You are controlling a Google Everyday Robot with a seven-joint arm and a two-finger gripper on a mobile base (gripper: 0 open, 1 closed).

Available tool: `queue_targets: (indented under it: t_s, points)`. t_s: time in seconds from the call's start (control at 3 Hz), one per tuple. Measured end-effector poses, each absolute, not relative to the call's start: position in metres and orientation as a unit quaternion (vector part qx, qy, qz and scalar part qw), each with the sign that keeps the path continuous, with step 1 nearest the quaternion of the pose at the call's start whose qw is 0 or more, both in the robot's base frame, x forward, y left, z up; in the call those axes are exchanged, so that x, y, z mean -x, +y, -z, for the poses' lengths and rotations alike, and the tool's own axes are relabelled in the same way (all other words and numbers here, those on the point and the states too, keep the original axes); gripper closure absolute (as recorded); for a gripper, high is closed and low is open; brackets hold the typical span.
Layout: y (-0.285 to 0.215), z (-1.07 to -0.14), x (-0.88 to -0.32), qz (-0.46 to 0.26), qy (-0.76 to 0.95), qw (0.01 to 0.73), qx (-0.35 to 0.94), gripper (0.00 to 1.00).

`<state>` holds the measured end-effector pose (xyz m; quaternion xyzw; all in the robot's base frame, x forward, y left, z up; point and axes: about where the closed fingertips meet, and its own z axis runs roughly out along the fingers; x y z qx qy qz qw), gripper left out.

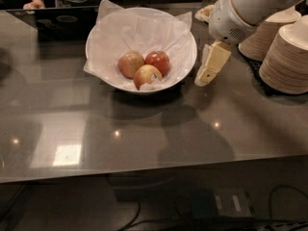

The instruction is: Pick apple from white bowl

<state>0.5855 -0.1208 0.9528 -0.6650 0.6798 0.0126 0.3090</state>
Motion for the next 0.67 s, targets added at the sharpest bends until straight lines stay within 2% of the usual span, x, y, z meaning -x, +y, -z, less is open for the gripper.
queue_targets:
  t_s: [0.33, 0.67]
  points:
    - [-0.113, -0.949, -0.603, -0.022, 0.668, 0.319, 0.672, 0.05]
    - [-0.106, -0.942, -0.622, -0.035, 0.658, 0.322, 0.68, 0.22]
